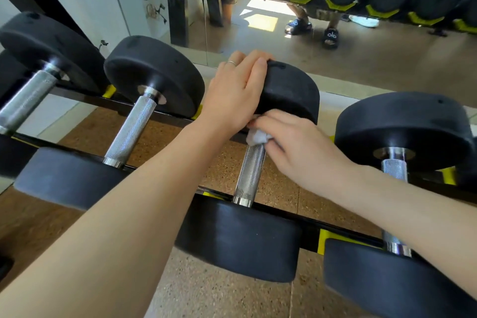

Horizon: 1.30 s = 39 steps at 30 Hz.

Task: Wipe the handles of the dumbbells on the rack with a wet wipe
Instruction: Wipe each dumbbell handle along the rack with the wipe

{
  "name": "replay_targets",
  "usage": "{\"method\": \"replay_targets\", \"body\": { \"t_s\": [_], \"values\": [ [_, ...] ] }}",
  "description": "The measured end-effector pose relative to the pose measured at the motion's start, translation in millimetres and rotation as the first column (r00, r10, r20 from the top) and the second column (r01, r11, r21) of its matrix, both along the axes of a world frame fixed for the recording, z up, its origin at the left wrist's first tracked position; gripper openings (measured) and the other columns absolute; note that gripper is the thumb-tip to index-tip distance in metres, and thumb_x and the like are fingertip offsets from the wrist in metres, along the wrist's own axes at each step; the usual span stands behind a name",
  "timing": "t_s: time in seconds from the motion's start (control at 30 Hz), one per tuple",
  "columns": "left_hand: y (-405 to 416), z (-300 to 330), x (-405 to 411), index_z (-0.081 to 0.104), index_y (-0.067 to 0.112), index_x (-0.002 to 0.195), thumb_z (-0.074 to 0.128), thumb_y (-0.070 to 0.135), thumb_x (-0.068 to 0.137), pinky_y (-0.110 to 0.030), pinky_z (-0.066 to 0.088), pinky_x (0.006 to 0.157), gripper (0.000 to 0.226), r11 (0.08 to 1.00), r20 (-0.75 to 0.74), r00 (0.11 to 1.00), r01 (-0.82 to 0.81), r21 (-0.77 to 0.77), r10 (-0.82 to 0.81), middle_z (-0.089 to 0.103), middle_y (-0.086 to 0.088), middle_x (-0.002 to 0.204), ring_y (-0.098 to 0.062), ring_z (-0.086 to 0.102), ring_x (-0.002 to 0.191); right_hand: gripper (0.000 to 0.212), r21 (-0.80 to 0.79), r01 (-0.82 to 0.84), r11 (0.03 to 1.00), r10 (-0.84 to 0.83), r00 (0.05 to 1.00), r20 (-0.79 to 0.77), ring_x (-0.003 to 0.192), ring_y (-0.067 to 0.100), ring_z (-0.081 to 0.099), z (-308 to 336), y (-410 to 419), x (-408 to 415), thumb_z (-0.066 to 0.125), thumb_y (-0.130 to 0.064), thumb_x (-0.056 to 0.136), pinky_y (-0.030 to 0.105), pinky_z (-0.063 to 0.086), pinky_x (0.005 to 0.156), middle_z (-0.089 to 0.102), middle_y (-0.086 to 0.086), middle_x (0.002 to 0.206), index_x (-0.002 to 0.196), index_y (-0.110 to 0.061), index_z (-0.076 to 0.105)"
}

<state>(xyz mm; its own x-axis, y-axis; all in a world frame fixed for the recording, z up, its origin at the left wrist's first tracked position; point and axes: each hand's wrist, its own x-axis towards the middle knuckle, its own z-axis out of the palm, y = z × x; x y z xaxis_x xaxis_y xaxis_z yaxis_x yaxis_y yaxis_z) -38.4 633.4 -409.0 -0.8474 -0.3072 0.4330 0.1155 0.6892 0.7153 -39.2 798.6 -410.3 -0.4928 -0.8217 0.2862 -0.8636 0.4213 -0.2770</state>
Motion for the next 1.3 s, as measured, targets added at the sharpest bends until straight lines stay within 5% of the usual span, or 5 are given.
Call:
{"method": "replay_targets", "body": {
  "t_s": [0.37, 0.5, 0.77, 1.07, 1.3],
  "values": [
    [2, 2, 2, 0.059, 0.032, 0.128, 0.025, 0.036, 0.109, -0.039, 0.043, 0.100, 0.039, 1.000, 0.038, 0.999, 0.012, 0.004, -0.012, 0.053, 0.001, 0.116, -0.017, 0.048, 0.114, 0.029, 0.308, -0.296, 0.904, 0.051, 0.791, 0.609, 0.094, 0.008, 0.064, 17, -18, 39, 0.048, -0.024, 0.096, 0.035, 0.053, 0.087, 0.072, -0.005, 0.103, 0.111, -0.023, 0.072],
    [1, 3, 2, 0.058, 0.032, 0.129, 0.024, 0.038, 0.109, -0.041, 0.043, 0.101, 0.040, 1.000, 0.047, 0.999, 0.011, -0.010, -0.010, 0.053, 0.001, 0.116, -0.017, 0.047, 0.113, 0.033, 0.385, -0.211, 0.898, -0.146, 0.684, 0.715, 0.071, 0.013, 0.050, 21, -12, 37, 0.047, -0.036, 0.091, 0.035, 0.040, 0.071, 0.053, -0.004, 0.069, 0.073, -0.012, 0.060],
    [0, 1, 1, 0.058, 0.033, 0.127, 0.024, 0.038, 0.109, -0.041, 0.044, 0.099, 0.039, 1.000, 0.039, 0.999, 0.009, -0.006, -0.009, 0.053, 0.002, 0.114, -0.017, 0.048, 0.112, 0.049, 0.153, -0.139, 0.978, 0.005, 0.757, 0.653, 0.080, 0.023, 0.062, 11, 20, 51, 0.046, -0.046, 0.097, 0.051, 0.050, 0.078, 0.063, 0.012, 0.085, 0.079, -0.007, 0.068],
    [1, 2, 1, 0.058, 0.033, 0.127, 0.024, 0.038, 0.109, -0.042, 0.045, 0.098, 0.039, 1.000, 0.041, 0.999, 0.012, 0.006, -0.013, 0.053, 0.001, 0.113, -0.018, 0.049, 0.112, 0.028, 0.323, -0.040, 0.946, -0.216, 0.664, 0.716, 0.094, 0.021, 0.063, -1, 28, 37, 0.053, -0.030, 0.091, 0.045, 0.051, 0.091, 0.068, 0.010, 0.099, 0.090, -0.014, 0.076],
    [2, 3, 1, 0.059, 0.033, 0.127, 0.025, 0.037, 0.109, -0.041, 0.043, 0.101, 0.039, 1.000, 0.036, 0.999, -0.002, 0.002, 0.002, 0.054, 0.002, 0.115, -0.016, 0.048, 0.114, 0.026, 0.263, 0.032, 0.964, -0.264, 0.200, 0.944, 0.096, 0.029, 0.060, -16, 22, 31, 0.053, 0.001, 0.086, 0.043, 0.047, 0.095, 0.058, 0.037, 0.114, 0.104, 0.014, 0.067]
  ]
}}
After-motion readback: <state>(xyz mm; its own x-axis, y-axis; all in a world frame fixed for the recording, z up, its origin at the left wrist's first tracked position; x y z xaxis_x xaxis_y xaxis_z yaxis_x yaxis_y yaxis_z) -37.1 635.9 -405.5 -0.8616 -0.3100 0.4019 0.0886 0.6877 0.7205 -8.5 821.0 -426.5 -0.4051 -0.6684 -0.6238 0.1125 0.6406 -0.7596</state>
